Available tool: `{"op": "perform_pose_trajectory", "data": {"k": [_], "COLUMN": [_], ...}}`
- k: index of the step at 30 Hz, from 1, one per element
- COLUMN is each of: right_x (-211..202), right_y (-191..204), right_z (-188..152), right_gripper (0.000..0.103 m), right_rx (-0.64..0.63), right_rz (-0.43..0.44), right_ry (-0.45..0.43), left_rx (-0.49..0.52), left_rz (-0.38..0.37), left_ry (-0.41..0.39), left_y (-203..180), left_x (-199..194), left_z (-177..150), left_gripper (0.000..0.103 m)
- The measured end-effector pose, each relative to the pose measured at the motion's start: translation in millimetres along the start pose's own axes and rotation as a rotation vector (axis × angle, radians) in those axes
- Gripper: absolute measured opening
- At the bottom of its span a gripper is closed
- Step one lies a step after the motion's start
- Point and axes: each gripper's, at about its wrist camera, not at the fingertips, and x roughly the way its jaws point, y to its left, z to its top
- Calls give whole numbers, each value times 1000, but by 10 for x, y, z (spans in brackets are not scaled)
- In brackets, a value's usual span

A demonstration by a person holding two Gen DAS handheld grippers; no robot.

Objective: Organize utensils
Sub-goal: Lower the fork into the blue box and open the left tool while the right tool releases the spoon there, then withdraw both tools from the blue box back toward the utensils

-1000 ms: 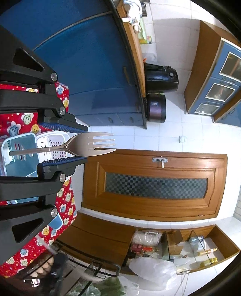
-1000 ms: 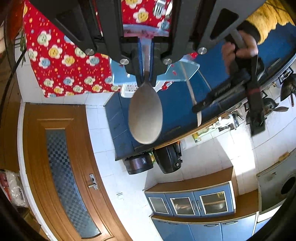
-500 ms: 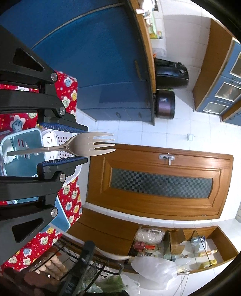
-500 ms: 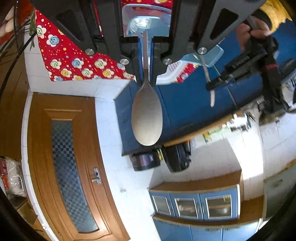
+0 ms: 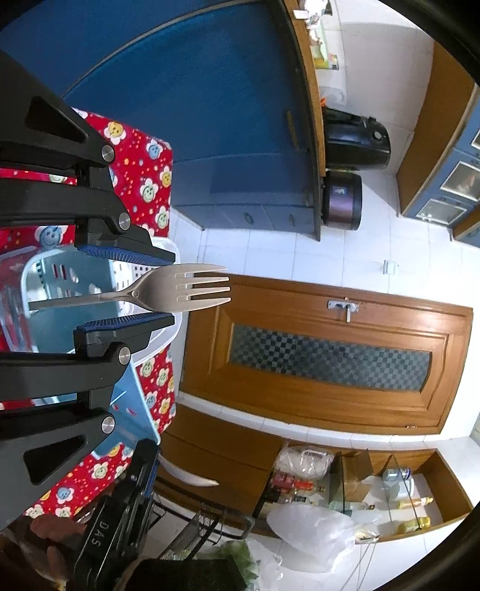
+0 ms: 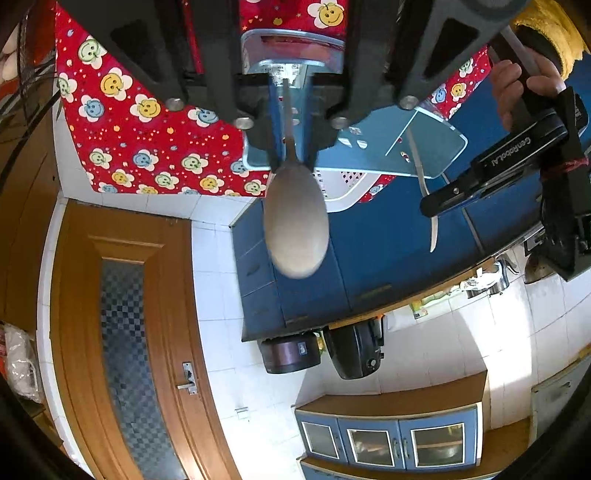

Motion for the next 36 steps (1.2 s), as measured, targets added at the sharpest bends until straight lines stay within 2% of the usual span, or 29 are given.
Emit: {"op": "perform_pose_trajectory", "data": {"k": [2,4,5,6,14,21,25,36], "right_x": [-2,-15,-23,-28,-153,-284,-365,-574], "right_y": [-9,-9,-10,-7,-3,62,98,160], "right_z": [-12,-8,-7,-5,5,11,5,-47], "right_gripper": [37,44,46,47,55,56,56,56], "right_rx": [13,19,20,20,31,30,33,53], "right_rz": [13,17,23,24,54,77,89,95], "right_ry": [-4,-9,-11,-13,-47,-71,-80,-84], "left_rx": [23,47,54,59,87,76,65,52], "left_rz": [-3,7,14,17,28,59,106,115], "left_ry": [11,19,17,12,11,29,33,41], "left_y": [-48,-100,-122,-146,-241,-197,-171,-132], "left_x": [3,-3,-11,-27,-109,-195,-281,-532], "left_z": [-22,-36,-41,-50,-55,-4,37,28], "left_gripper": [27,36,46,51,53,53,53,53]}}
